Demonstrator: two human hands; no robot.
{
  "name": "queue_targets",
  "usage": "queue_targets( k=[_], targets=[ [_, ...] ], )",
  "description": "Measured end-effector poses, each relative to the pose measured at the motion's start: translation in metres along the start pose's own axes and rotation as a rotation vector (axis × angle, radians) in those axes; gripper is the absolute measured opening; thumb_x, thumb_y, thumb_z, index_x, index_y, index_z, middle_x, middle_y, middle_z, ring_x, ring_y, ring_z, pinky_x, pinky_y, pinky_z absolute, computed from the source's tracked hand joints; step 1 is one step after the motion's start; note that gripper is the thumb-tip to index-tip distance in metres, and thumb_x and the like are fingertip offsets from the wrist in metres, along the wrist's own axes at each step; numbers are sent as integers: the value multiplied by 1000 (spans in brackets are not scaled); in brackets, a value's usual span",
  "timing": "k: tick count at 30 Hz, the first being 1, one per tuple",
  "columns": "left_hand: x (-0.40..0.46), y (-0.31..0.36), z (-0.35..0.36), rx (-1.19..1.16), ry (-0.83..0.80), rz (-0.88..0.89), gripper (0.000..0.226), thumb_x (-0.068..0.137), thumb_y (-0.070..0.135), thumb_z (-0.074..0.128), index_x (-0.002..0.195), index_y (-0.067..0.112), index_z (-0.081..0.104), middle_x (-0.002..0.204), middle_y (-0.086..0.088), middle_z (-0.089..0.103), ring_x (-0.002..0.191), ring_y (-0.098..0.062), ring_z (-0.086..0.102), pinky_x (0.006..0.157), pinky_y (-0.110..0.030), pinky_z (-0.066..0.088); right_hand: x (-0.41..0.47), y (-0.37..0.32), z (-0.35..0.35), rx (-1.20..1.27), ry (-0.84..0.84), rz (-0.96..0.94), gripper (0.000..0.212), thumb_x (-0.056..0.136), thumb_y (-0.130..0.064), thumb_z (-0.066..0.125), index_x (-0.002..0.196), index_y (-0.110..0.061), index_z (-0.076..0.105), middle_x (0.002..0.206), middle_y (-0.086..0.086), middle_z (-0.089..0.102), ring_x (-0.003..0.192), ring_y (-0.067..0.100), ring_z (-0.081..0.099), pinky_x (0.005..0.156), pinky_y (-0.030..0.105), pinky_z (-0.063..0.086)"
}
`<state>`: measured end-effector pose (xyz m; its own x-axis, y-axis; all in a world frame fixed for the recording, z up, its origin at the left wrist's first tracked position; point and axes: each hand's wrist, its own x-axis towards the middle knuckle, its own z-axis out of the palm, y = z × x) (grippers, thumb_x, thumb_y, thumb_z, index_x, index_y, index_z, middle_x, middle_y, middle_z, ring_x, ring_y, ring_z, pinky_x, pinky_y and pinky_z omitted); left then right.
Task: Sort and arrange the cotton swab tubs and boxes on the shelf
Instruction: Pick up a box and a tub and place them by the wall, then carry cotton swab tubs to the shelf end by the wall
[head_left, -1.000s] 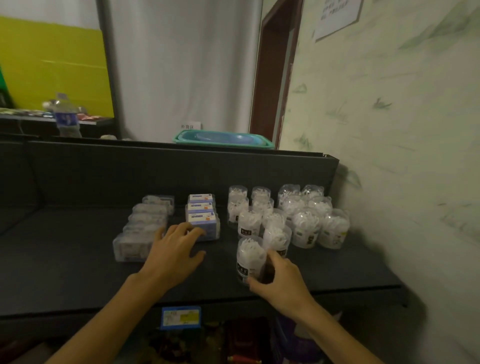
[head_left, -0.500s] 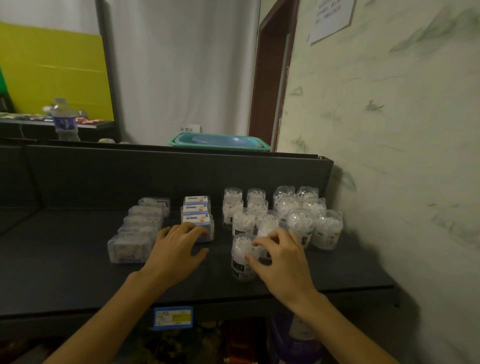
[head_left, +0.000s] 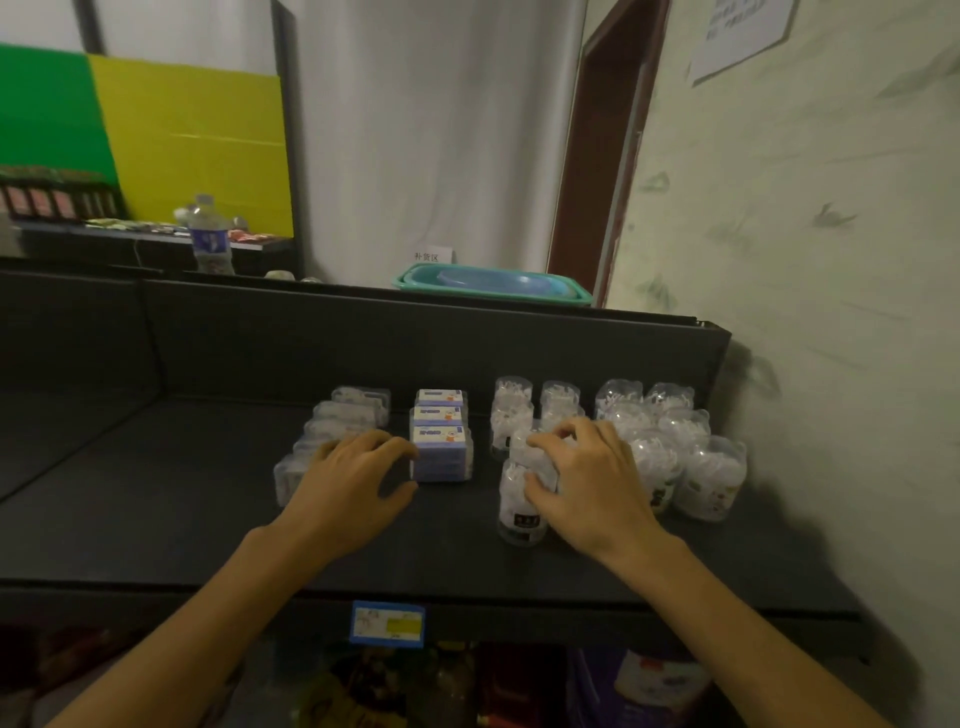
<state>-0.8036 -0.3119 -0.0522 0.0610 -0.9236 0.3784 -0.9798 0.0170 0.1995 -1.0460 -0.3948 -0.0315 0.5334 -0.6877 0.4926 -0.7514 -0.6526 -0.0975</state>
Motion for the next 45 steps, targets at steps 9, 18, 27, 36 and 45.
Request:
queue_targets(
  k=[9,18,27,36,45],
  targets=[
    [-45,-63,-56,77,73,-73,46,89,46,54,132,35,43,137,7,44,127,-14,41,110,-38,24,43,-103,1,80,58,-132,49,81,-42,53,123,-19,61,111,6,59,100,26,54,83,39,47],
    [-124,-182,-125,113,147,-190,43,91,47,49,132,36,43,136,12,43,127,-10,40,111,-35,20,80,-264,32,129,-38,-297,54,92,-47,47,142,-26,40,130,1,48,119,18,42,98,34,41],
    [-221,-328,-194,168,106,-334,43,92,49,46,133,39,39,138,14,41,126,-6,38,109,-30,21,106,-439,79,201,-91,-420,54,93,-46,46,143,-28,36,133,-1,46,122,16,41,101,32,39],
    [-303,-429,-225,203,116,-527,46,90,53,47,133,38,41,137,14,44,119,-8,48,108,-33,28,130,-564,129,217,-199,-518,54,93,-48,46,143,-30,34,137,-1,44,126,17,40,104,34,36],
    [-335,-538,-247,188,146,-613,40,87,48,55,124,35,50,121,12,56,98,-7,57,96,-38,43,188,-653,179,222,-219,-552,54,93,-47,49,142,-29,35,136,0,46,124,17,43,102,34,40]
  ],
)
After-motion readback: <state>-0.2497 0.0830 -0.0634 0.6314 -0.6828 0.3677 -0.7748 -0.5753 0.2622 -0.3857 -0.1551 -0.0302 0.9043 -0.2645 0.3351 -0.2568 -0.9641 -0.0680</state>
